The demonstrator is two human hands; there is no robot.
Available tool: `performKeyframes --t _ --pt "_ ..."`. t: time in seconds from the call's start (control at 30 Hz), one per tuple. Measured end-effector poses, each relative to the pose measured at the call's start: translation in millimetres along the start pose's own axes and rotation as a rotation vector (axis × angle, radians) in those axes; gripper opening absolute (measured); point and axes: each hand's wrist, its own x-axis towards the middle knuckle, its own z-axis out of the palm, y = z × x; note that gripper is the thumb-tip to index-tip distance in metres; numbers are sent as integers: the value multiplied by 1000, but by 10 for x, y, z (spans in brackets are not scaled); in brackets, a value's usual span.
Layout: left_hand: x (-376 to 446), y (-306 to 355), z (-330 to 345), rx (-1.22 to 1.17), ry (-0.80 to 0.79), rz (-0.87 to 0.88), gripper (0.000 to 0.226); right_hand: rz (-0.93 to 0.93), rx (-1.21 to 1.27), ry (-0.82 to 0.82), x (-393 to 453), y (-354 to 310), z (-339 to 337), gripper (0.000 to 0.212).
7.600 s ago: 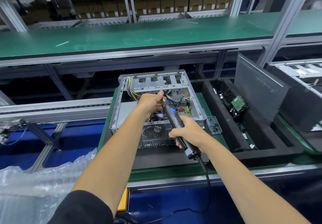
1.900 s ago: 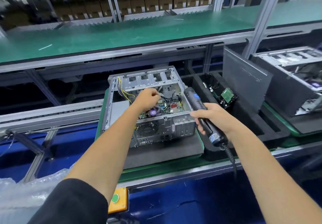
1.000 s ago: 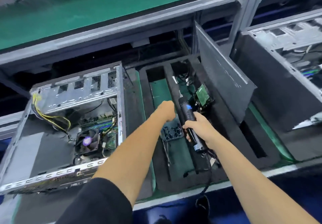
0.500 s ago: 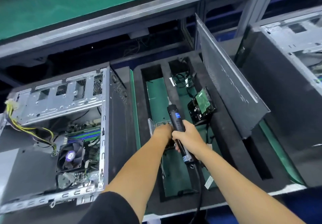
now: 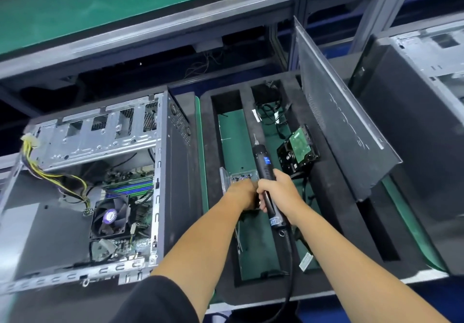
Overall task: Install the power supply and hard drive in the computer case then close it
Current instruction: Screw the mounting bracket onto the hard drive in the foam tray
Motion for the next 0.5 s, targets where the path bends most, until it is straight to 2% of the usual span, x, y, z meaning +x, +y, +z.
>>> performKeyframes --t 0.07,0.13,0.23,0.37,0.5 --pt "-4 3 -101 -19 26 -5 20 1 20 -6 8 4 -9 21" --pt "7 -16 -248 -66 94 -26 6 3 44 -12 9 9 -27 18" --pt "26 -101 -465 -204 177 -59 22 5 55 -25 14 5 -44 15" --pt "44 -183 -597 -334 231 -107 27 19 90 -27 17 8 -52 14" --pt "85 -218 -596 -329 247 -150 29 31 113 -33 13 4 -45 17"
